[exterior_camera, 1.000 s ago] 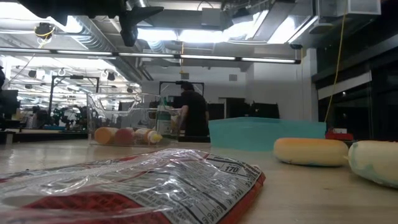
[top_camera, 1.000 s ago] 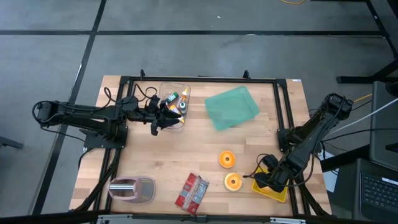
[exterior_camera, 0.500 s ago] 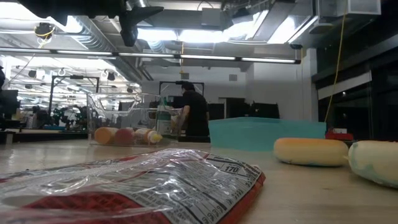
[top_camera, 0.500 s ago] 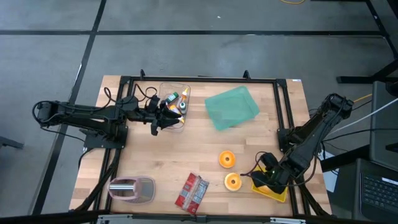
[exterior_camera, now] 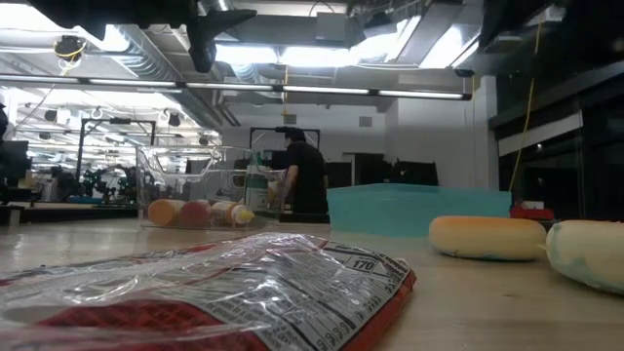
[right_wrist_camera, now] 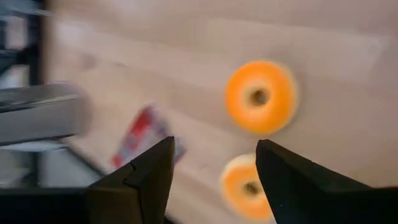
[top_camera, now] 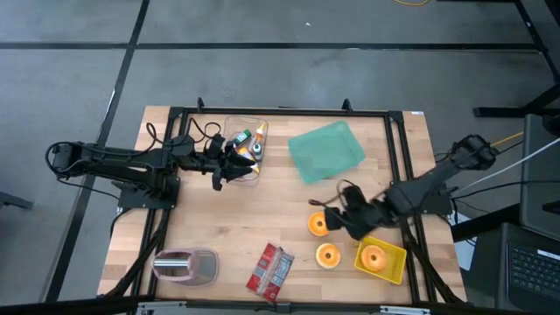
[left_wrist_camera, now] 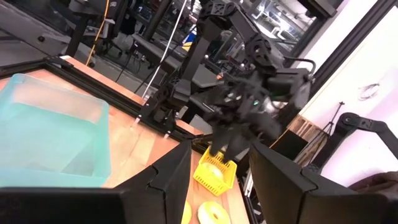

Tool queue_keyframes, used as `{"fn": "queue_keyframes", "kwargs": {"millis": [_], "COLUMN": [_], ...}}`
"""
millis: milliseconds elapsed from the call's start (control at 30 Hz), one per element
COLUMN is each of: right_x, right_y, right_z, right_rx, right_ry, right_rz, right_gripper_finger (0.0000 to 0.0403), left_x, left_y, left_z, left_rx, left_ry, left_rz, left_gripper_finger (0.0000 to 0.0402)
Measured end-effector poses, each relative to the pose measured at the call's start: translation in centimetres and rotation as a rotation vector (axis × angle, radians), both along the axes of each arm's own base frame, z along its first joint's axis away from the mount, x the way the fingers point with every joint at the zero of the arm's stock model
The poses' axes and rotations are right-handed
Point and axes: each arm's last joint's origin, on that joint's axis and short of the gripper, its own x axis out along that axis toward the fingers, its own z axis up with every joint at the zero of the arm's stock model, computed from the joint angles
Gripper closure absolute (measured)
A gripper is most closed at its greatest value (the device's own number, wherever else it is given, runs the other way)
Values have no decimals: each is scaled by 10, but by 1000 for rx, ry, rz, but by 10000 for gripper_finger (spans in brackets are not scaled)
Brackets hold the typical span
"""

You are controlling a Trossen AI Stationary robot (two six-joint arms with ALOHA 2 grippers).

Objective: Pick & Place Food Item
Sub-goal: Put the top blue donut into the yellow bin

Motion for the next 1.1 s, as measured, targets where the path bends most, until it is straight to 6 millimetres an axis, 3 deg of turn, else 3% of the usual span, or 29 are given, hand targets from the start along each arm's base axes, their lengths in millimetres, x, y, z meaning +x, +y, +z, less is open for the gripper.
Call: {"fn": "queue_keyframes", "kwargs": {"millis": [167,333,633,1100], "right_x": [22,41,60,69], "right_y": [-24,-36,-36,-32], "right_z": [-22,-45,-81,-111], "right_rx": [-14,19,69,88], "right_ry": [175,279,393,474], "right_rz": [41,101,158,139], "right_gripper_finger": [182,182,182,196], "left_x": [0,0,0,0], "left_y": [0,0,0,0], "left_z": [0,0,0,0], "left_rx": [0,5,9,20], "left_ry": [-1,-1,0,0], "left_rz": [-1,-1,-3,-4], "left_gripper_finger": [245,245,245,245]}}
